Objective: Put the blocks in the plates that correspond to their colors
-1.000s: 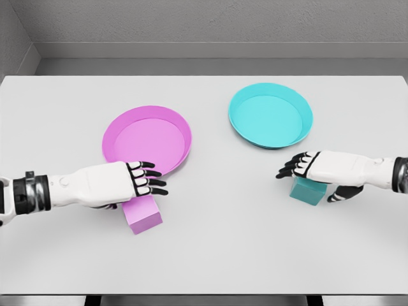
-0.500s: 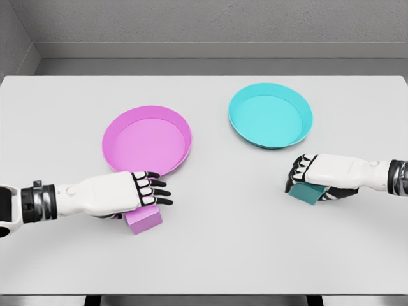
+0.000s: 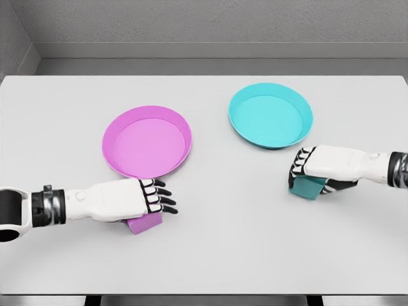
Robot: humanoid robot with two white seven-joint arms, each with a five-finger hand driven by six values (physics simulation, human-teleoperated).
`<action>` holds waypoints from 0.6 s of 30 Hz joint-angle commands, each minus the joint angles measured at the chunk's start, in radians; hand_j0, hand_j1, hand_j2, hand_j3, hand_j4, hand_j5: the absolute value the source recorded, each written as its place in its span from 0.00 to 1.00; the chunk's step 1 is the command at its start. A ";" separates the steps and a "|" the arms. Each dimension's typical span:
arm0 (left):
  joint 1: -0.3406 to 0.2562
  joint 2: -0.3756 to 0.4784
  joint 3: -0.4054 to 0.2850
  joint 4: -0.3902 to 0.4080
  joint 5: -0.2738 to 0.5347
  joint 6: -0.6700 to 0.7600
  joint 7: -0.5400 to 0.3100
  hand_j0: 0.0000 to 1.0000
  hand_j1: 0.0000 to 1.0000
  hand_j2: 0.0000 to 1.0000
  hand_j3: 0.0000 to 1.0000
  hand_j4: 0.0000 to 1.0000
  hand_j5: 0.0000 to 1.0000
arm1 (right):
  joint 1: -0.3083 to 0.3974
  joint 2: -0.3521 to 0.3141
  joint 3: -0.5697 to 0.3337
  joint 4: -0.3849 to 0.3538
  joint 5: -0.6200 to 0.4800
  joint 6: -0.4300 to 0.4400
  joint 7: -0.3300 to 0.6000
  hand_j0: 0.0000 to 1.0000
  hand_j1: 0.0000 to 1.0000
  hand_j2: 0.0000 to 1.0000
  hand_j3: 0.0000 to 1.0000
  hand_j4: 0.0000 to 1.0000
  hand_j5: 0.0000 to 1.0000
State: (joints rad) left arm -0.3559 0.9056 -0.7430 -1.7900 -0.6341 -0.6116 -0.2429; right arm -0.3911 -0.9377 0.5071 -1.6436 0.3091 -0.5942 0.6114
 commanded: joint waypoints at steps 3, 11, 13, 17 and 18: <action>0.000 0.001 -0.006 0.000 0.010 0.001 -0.006 0.79 0.79 0.79 0.79 0.79 0.79 | -0.011 -0.001 -0.007 0.001 -0.008 0.004 -0.001 0.55 0.55 0.55 0.55 0.55 0.55; -0.003 0.004 -0.006 0.000 0.011 0.001 0.001 0.58 0.58 0.58 0.58 0.58 0.58 | -0.063 0.000 -0.007 0.008 -0.013 0.007 -0.001 0.55 0.55 0.55 0.55 0.55 0.55; -0.003 0.004 -0.006 0.000 0.011 0.001 0.001 0.58 0.58 0.58 0.58 0.58 0.58 | -0.072 0.002 -0.009 0.013 -0.013 0.008 -0.001 0.55 0.55 0.55 0.55 0.55 0.55; -0.005 0.007 -0.004 0.000 0.016 0.001 0.001 0.57 0.57 0.57 0.57 0.57 0.57 | -0.101 0.039 -0.001 0.033 -0.010 0.042 -0.001 0.55 0.55 0.55 0.55 0.55 0.55; -0.005 0.009 -0.004 0.000 0.022 0.001 0.001 0.56 0.56 0.56 0.56 0.56 0.56 | -0.106 0.039 0.001 0.038 -0.008 0.042 -0.001 0.55 0.55 0.55 0.55 0.55 0.55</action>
State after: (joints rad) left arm -0.3620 0.9112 -0.7479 -1.7907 -0.6059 -0.6098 -0.2369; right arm -0.5031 -0.9094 0.5051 -1.6172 0.3038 -0.5615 0.6114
